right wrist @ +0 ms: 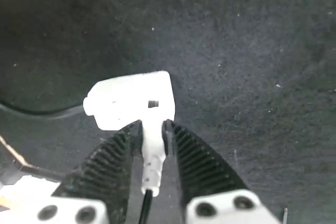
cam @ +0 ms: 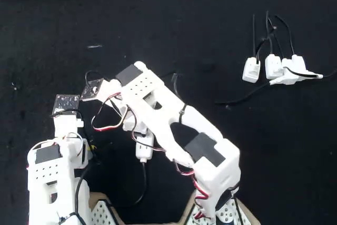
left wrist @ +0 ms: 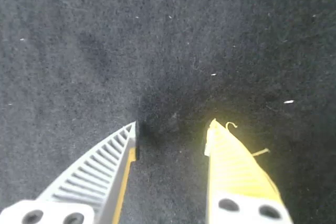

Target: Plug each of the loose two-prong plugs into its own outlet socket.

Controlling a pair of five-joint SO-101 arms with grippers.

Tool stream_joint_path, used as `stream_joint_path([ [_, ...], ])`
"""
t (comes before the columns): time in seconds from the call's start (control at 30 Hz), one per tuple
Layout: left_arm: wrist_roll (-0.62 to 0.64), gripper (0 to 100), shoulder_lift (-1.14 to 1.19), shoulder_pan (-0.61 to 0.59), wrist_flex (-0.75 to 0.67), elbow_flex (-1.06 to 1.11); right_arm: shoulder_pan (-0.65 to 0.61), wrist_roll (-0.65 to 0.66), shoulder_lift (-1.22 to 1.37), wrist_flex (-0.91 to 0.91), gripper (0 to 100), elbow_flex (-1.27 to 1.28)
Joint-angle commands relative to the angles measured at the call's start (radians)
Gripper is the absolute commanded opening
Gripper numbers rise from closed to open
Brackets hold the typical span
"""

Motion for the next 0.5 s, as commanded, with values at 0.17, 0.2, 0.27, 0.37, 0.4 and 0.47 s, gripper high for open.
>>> stream_joint_path([
  [0.17,-0.011,22,-0.008,0.005,-0.002,-0.018,-0.038,-0.017,-0.030,-0.081,1.0,0.061],
  [0.2,-0.011,22,-0.008,0.005,-0.002,-0.018,-0.035,-0.017,-0.030,-0.071,1.0,0.056],
  [0.27,-0.011,22,-0.008,0.005,-0.002,-0.018,-0.035,-0.017,-0.030,-0.044,1.0,0.044],
  [0.37,-0.011,22,-0.008,0.005,-0.002,-0.018,-0.035,-0.015,-0.030,0.018,1.0,0.001],
  [0.4,-0.011,22,-0.008,0.005,-0.002,-0.018,-0.035,-0.015,-0.030,0.038,1.0,-0.018],
  [0.47,-0.011,22,-0.008,0.005,-0.002,-0.018,-0.034,-0.015,-0.030,0.075,1.0,-0.064],
])
